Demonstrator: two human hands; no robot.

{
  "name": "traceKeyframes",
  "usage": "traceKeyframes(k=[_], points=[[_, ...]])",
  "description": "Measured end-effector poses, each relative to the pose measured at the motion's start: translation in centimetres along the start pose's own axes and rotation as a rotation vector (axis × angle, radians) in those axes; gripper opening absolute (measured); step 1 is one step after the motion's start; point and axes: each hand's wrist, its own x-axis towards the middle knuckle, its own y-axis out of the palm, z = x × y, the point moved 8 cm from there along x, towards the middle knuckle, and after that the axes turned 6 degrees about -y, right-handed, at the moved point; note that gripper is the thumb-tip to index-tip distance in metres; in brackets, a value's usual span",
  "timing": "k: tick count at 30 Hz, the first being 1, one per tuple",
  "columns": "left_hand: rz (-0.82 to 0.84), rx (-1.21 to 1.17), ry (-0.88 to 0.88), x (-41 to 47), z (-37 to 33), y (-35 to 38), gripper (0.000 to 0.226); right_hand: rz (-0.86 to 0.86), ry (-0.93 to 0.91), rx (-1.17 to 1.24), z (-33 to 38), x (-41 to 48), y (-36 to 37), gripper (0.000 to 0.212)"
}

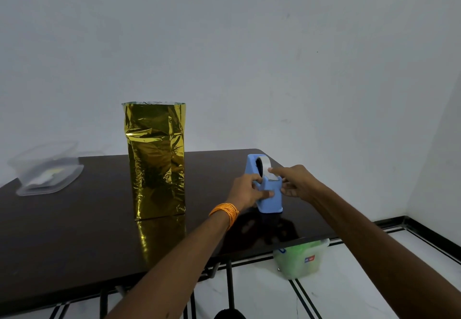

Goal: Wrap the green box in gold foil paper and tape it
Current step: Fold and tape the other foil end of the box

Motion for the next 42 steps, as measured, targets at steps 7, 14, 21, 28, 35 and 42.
traceKeyframes(k=[7, 14, 21, 28, 35, 42], points=[[0.039, -0.043, -0.034, 0.1, 0.0, 0.1, 0.043, -0.034, 0.046, -0.030, 0.5, 0.0, 0.1, 0.020], [0.034, -0.052, -0.045, 0.2, 0.4, 0.3, 0.041, -0.080, 0.042, -0.033, 1.3, -0.3, 0.2, 0.028], [0.042, -0.055, -0.058, 0.3, 0.6, 0.4, 0.042, -0.059, 0.028, 0.088, 2.8, -1.2, -0.3, 0.039], [0.031, -0.040, -0.075, 0.4, 0.7, 0.5, 0.039, -0.131, 0.019, 0.046, 1.4, -2.2, -0.5, 0.038], [0.008, -0.023, -0.067, 0.3, 0.6, 0.5, 0.036, -0.131, 0.018, 0.171, 0.5, -4.2, -0.2, 0.021], [0.009, -0.027, -0.068, 0.2, 0.7, 0.6, 0.035, -0.145, 0.019, 0.171, -1.3, -4.6, -0.1, 0.026]])
